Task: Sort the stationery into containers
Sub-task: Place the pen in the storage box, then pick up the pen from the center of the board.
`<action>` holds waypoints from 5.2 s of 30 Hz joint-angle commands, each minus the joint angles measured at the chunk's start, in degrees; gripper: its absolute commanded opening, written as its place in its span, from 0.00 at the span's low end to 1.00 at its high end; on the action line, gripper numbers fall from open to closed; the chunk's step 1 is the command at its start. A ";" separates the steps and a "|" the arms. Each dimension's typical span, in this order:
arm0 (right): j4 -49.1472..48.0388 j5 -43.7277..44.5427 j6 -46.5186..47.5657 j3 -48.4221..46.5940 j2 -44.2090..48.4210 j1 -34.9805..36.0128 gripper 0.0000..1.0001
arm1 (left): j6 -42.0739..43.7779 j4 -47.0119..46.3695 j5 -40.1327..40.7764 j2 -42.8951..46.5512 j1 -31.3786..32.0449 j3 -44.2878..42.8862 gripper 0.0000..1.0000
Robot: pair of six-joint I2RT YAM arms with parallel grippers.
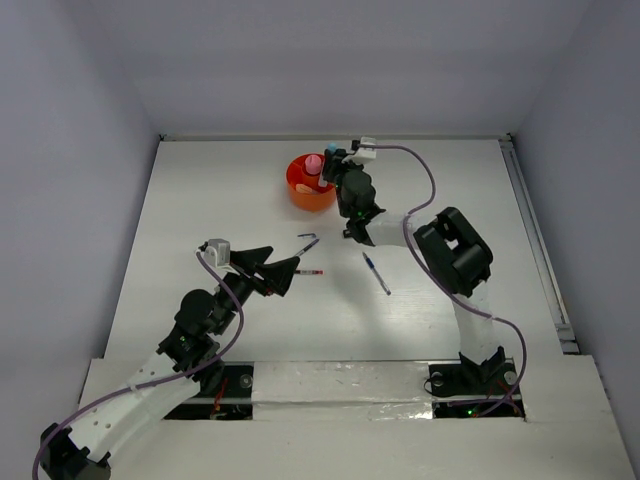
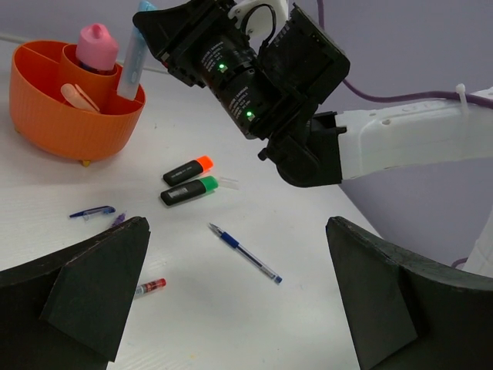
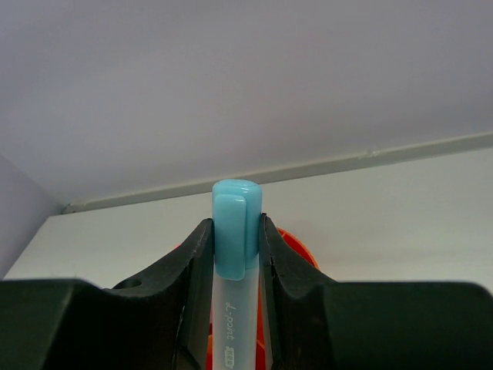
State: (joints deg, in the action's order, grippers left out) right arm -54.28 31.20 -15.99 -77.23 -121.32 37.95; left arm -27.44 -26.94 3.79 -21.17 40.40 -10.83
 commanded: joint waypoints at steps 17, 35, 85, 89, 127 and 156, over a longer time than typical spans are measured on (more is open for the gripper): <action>-18.31 8.88 9.04 1.99 -3.14 5.29 0.24 | 0.64 -2.15 0.43 1.13 0.03 0.02 0.99; -16.48 5.28 8.44 9.81 3.10 6.34 0.62 | 0.55 -1.80 0.60 1.57 0.03 0.02 0.99; 49.36 -24.18 -14.33 -6.09 6.53 -11.84 0.73 | 0.99 -0.57 2.01 0.43 0.03 -0.51 0.99; 49.45 -23.29 -14.07 -8.72 5.66 -13.34 0.74 | 0.99 -0.92 2.01 -0.10 0.03 -0.51 0.99; 65.35 -25.05 -11.96 -1.60 8.21 -13.26 0.69 | -0.77 0.04 2.80 -6.16 0.03 -1.91 0.99; 59.37 -12.66 -11.60 19.20 49.66 -14.31 0.60 | 7.38 -1.02 -5.47 -48.59 5.03 -29.58 0.74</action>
State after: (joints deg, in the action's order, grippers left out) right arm 4.89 12.12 -25.69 -63.88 -78.98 24.38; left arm -25.08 -27.49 -0.71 -63.05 44.27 -33.56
